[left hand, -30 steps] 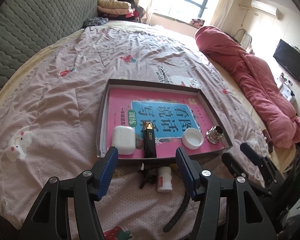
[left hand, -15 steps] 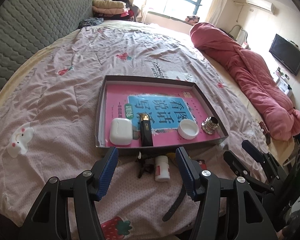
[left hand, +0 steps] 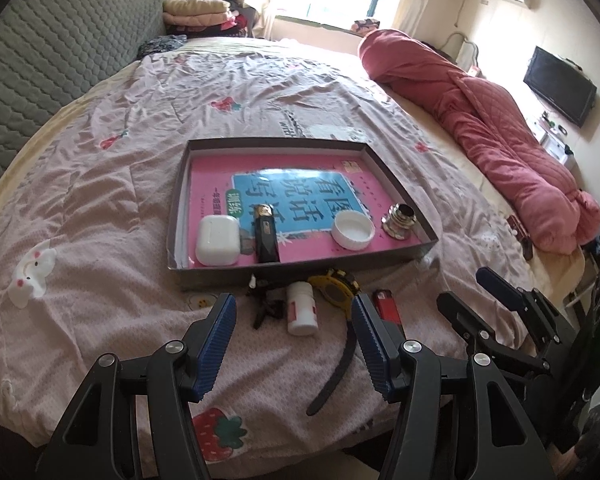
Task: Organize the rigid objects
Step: 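Withdraw both grippers from the tray back toward the remaining items, then move the left gripper to the white pill bottle while the right approaches the red lighter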
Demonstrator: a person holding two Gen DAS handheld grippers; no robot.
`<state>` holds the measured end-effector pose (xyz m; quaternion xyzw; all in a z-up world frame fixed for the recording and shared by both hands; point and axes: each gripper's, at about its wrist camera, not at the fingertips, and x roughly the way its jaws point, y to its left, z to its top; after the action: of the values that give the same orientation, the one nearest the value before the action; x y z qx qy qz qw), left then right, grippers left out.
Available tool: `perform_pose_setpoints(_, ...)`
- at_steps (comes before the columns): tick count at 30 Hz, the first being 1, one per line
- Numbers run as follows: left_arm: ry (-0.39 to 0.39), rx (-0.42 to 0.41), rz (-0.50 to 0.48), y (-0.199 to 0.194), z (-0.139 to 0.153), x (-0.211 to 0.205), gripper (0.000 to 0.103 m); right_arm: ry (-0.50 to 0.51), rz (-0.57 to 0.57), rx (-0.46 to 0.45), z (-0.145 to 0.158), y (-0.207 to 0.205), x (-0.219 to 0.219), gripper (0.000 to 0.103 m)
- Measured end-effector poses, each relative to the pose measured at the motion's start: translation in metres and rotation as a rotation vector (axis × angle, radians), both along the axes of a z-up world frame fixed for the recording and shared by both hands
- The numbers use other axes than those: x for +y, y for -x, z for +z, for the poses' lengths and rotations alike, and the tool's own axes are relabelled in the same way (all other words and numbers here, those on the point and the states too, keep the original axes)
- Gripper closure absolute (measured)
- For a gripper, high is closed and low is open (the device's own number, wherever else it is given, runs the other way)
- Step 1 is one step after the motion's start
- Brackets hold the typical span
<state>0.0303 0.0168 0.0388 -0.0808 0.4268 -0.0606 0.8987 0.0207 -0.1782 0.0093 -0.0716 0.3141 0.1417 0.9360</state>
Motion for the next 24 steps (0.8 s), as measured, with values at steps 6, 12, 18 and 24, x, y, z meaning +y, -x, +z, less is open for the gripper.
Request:
perform_pose_setpoints(6,-0.020,0.018,-0.034,0.003,-0.008,-0.012,0.042,-0.008,0.006,0.009,0.001,0.005,-0.001,0.040)
perform_pose_setpoints(12,-0.012,0.043,-0.052,0.004,-0.019,-0.018,0.042,0.005,0.015,0.018,-0.001,0.006,0.001,0.040)
perform_pose_setpoints(18,0.018,0.067,-0.053,0.003,-0.027,-0.018,0.042,0.014,0.016,0.033,-0.004,0.004,0.002,0.040)
perform_pose_setpoints(24,0.005,0.077,-0.061,0.002,-0.031,-0.023,0.042,0.013,0.014,0.047,-0.008,0.002,0.000,0.040)
